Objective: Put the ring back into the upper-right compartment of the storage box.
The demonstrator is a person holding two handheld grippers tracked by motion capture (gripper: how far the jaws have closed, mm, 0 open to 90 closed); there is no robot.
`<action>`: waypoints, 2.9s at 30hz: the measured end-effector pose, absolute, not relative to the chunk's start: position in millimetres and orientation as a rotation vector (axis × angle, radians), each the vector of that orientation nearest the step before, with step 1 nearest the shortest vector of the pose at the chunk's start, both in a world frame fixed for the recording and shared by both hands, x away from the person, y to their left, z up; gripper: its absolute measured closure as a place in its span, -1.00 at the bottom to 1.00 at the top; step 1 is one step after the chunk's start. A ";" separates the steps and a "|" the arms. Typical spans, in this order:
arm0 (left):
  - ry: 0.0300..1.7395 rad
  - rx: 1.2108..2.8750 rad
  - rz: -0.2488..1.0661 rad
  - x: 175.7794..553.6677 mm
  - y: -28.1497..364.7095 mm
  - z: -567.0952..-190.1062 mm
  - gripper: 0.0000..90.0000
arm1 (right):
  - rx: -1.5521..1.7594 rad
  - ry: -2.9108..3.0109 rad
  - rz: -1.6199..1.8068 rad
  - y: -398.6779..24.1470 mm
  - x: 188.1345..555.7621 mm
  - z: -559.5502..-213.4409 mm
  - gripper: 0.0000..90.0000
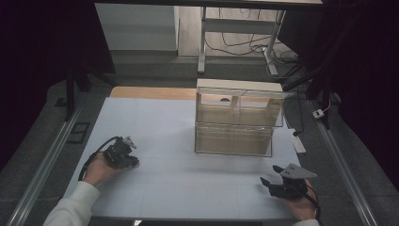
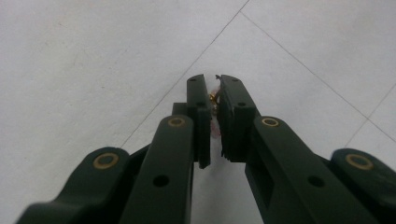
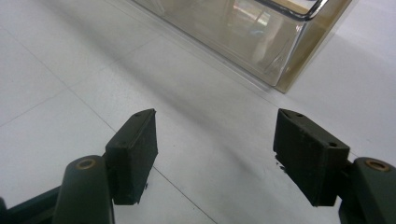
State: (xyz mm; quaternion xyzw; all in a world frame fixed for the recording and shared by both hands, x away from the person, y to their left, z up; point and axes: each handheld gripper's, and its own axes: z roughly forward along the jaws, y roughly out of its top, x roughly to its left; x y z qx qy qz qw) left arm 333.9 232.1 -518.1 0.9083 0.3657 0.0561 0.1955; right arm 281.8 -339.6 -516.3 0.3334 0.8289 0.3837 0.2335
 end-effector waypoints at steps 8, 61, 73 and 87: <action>1.069 2.493 0.182 334.4 239.9 -515.1 0.84 | 0.917 2.275 1.055 -340.1 282.1 -517.0 -0.32; 0.894 2.092 0.255 308.2 223.7 -450.2 0.84 | 0.918 2.271 1.053 -339.9 281.8 -516.7 -0.33; 0.835 2.035 0.267 309.0 206.3 -430.7 0.83 | 0.919 2.269 1.053 -340.8 281.6 -516.3 -0.33; 0.789 1.983 0.254 310.8 192.8 -415.0 0.83 | 0.921 2.269 1.050 -341.2 281.4 -515.8 -0.33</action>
